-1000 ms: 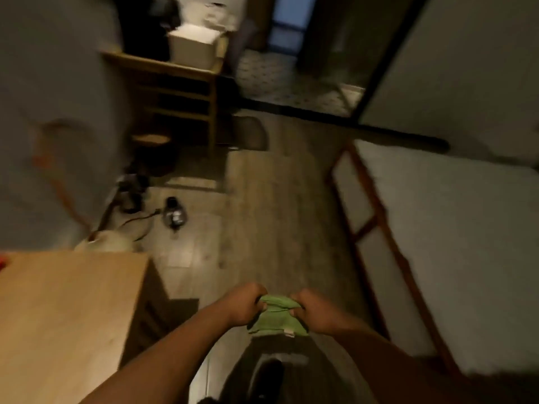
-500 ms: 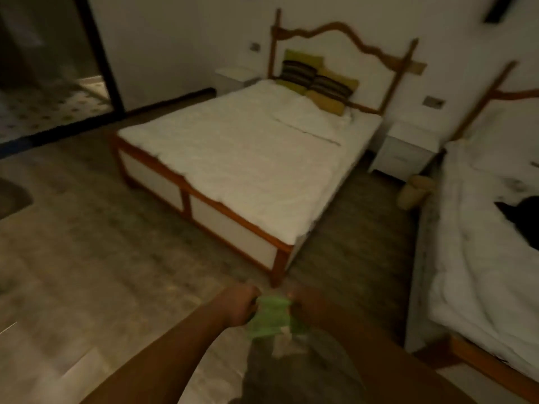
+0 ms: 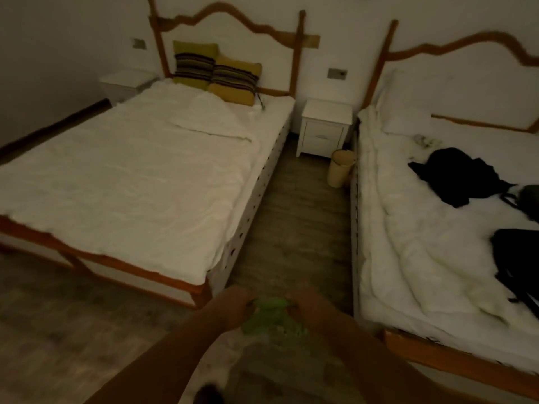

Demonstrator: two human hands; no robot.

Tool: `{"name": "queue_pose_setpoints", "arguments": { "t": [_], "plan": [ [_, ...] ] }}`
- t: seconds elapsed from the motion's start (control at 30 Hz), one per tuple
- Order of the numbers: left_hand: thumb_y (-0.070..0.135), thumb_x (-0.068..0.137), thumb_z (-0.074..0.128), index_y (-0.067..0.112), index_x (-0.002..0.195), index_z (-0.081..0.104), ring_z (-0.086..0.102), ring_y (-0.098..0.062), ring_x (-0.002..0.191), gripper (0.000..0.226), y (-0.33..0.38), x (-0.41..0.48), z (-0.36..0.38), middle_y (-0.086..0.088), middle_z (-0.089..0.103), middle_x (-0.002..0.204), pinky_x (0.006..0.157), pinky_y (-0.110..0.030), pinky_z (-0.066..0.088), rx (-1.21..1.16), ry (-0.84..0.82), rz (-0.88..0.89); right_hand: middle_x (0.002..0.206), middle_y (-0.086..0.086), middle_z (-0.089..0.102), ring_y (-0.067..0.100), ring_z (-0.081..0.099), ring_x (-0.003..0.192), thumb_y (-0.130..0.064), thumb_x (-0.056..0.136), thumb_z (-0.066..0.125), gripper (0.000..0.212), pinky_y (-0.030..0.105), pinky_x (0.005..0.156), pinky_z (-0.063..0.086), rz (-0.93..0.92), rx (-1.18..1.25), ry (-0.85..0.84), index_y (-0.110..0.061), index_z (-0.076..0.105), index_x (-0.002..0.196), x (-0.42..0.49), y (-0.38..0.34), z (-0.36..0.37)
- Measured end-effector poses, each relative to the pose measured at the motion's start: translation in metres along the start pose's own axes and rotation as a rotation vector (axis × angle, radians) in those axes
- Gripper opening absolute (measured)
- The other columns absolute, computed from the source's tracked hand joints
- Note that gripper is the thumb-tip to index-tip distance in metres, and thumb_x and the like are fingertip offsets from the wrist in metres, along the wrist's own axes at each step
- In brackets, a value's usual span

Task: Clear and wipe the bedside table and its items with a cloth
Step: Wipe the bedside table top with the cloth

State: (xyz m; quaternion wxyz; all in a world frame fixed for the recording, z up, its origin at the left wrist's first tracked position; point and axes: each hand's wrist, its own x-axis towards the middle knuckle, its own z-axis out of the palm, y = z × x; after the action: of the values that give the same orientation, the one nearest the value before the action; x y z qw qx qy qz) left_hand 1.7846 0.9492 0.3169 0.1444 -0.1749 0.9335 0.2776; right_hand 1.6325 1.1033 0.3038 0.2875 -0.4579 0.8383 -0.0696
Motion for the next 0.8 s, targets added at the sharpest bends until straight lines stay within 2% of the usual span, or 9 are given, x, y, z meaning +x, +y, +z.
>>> {"name": "queue_pose_setpoints", "arguments": {
  "t": [0.07, 0.1, 0.27, 0.37, 0.43, 0.5, 0.6, 0.7, 0.8],
  "plan": [
    [0.023, 0.1, 0.044, 0.01, 0.116, 0.063, 0.059, -0.015, 0.091, 0.028, -0.004, 0.047, -0.023, -0.012, 0.064, 0.117, 0.073, -0.012, 0.042, -0.039, -0.011, -0.008, 0.133, 0.016, 0.056, 0.033, 0.052, 0.123, -0.026, 0.093, 0.053, 0.039, 0.039, 0.102, 0.04, 0.04, 0.028, -0.033, -0.01, 0.056, 0.129, 0.037, 0.011, -0.023],
    [0.024, 0.1, 0.045, 0.011, 0.117, 0.063, 0.058, -0.013, 0.092, 0.028, -0.01, 0.07, -0.032, -0.01, 0.064, 0.117, 0.074, -0.011, 0.04, -0.047, 0.006, 0.025, 0.134, 0.015, 0.056, 0.033, 0.051, 0.124, -0.026, 0.093, 0.053, 0.039, 0.041, 0.104, 0.04, 0.041, 0.008, -0.011, -0.011, 0.056, 0.13, 0.056, 0.018, -0.034],
    [0.029, 0.1, 0.045, 0.012, 0.125, 0.058, 0.056, -0.023, 0.114, 0.033, -0.039, 0.203, -0.093, -0.01, 0.059, 0.127, 0.094, -0.026, 0.042, -0.043, -0.059, 0.08, 0.136, 0.012, 0.053, 0.028, 0.049, 0.126, -0.028, 0.097, 0.047, 0.037, 0.036, 0.106, 0.038, 0.132, -0.025, -0.024, -0.014, 0.055, 0.129, 0.163, 0.052, -0.098],
    [0.029, 0.099, 0.047, 0.011, 0.11, 0.064, 0.06, -0.02, 0.102, 0.027, -0.047, 0.277, -0.14, -0.011, 0.064, 0.116, 0.085, -0.021, 0.044, -0.061, -0.131, 0.089, 0.131, 0.008, 0.058, 0.024, 0.054, 0.121, -0.029, 0.098, 0.045, 0.032, 0.033, 0.102, 0.04, 0.199, 0.001, -0.052, -0.017, 0.059, 0.124, 0.225, 0.068, -0.144],
    [0.029, 0.099, 0.047, 0.011, 0.107, 0.064, 0.06, -0.018, 0.099, 0.026, -0.051, 0.318, -0.17, -0.011, 0.064, 0.114, 0.089, -0.023, 0.046, -0.054, -0.125, 0.1, 0.13, 0.007, 0.058, 0.022, 0.054, 0.12, -0.029, 0.098, 0.044, 0.032, 0.031, 0.102, 0.04, 0.232, 0.009, -0.033, -0.018, 0.059, 0.124, 0.258, 0.075, -0.176],
    [0.029, 0.098, 0.048, 0.012, 0.108, 0.063, 0.06, -0.02, 0.102, 0.025, -0.051, 0.364, -0.202, -0.01, 0.063, 0.115, 0.094, -0.028, 0.047, -0.049, -0.129, 0.107, 0.124, 0.007, 0.06, 0.023, 0.057, 0.115, -0.029, 0.097, 0.044, 0.03, 0.031, 0.098, 0.043, 0.25, 0.045, -0.013, -0.017, 0.061, 0.118, 0.295, 0.085, -0.209],
    [0.029, 0.098, 0.049, 0.012, 0.11, 0.063, 0.061, -0.022, 0.103, 0.024, -0.042, 0.424, -0.244, -0.009, 0.064, 0.114, 0.091, -0.028, 0.047, 0.022, -0.142, 0.116, 0.114, 0.007, 0.063, 0.023, 0.06, 0.104, -0.031, 0.094, 0.047, 0.026, 0.032, 0.089, 0.047, 0.272, 0.041, -0.018, -0.017, 0.063, 0.109, 0.343, 0.102, -0.256],
    [0.034, 0.098, 0.048, 0.014, 0.116, 0.059, 0.058, -0.021, 0.107, 0.029, -0.037, 0.492, -0.272, -0.008, 0.061, 0.119, 0.097, -0.03, 0.044, 0.061, -0.128, 0.122, 0.117, 0.007, 0.062, 0.026, 0.059, 0.108, -0.034, 0.095, 0.047, 0.03, 0.036, 0.092, 0.048, 0.278, 0.048, 0.019, -0.016, 0.061, 0.115, 0.39, 0.128, -0.294],
    [0.033, 0.099, 0.046, 0.013, 0.117, 0.057, 0.057, -0.022, 0.11, 0.03, -0.033, 0.562, -0.298, -0.009, 0.06, 0.121, 0.1, -0.031, 0.043, 0.115, -0.134, 0.136, 0.121, 0.012, 0.061, 0.03, 0.059, 0.11, -0.026, 0.095, 0.049, 0.03, 0.04, 0.092, 0.048, 0.291, 0.056, 0.103, -0.013, 0.059, 0.12, 0.445, 0.169, -0.326]
  ]
}}
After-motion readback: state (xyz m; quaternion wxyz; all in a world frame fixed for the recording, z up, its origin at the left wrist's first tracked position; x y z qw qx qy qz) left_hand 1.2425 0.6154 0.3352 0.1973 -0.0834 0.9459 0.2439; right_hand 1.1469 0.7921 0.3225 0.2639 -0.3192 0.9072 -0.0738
